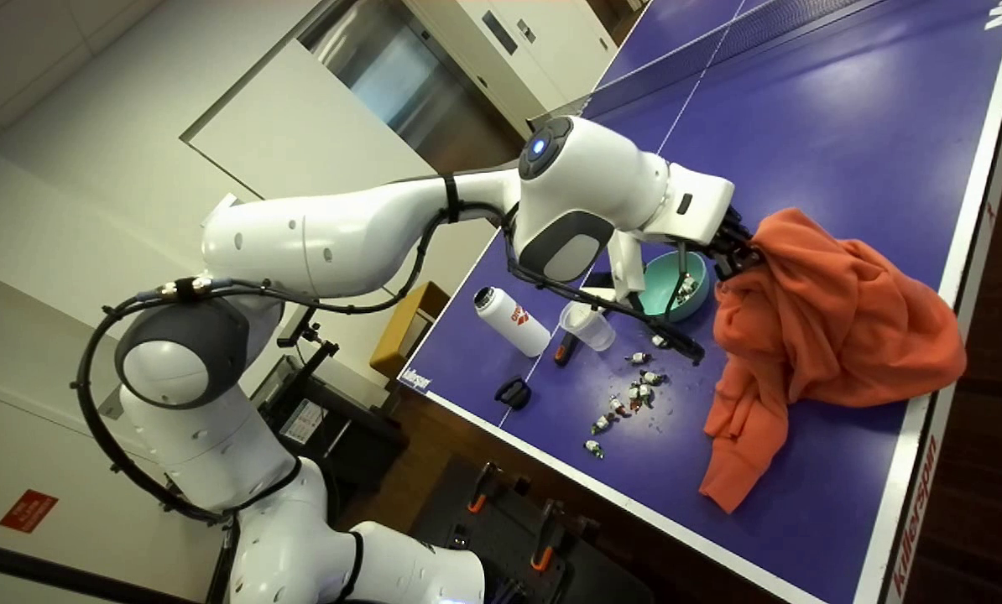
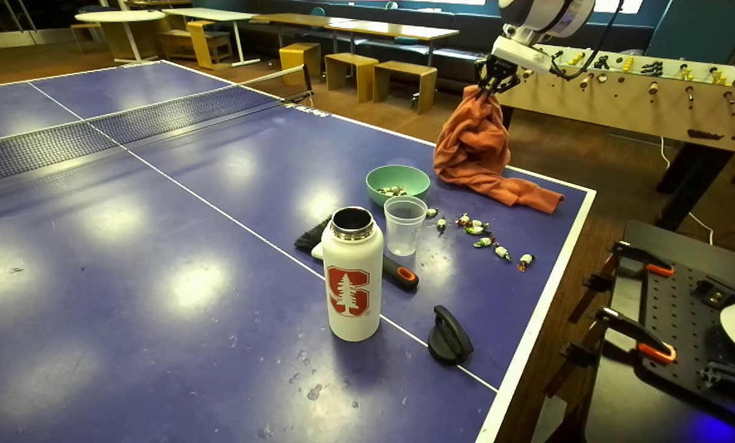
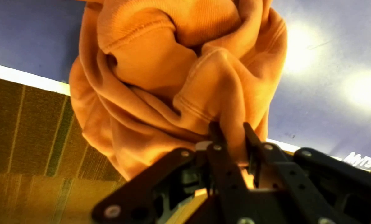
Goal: Shift the orange sweater on the table tennis table slightly forward
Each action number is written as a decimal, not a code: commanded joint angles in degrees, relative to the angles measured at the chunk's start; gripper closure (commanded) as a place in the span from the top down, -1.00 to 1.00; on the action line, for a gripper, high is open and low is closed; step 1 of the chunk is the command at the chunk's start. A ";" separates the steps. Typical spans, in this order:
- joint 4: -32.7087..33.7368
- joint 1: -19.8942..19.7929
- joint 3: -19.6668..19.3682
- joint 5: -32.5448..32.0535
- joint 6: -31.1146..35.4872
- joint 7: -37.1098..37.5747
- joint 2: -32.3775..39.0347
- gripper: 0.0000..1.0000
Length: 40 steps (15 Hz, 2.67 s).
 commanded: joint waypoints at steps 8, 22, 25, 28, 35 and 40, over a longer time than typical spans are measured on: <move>26.78 1.02 1.07 -0.38 7.95 9.99 21.80 -0.91; 46.20 1.28 5.75 -0.56 -6.61 17.17 26.69 -0.91; 44.70 3.05 2.32 -2.64 -9.11 20.86 25.38 -0.91; 44.25 3.34 1.43 -3.32 -12.63 20.94 24.51 -0.91; 45.22 2.74 2.36 -3.72 -28.72 18.57 22.61 -0.91; 45.63 2.84 2.12 -5.02 -32.02 18.80 22.29 0.02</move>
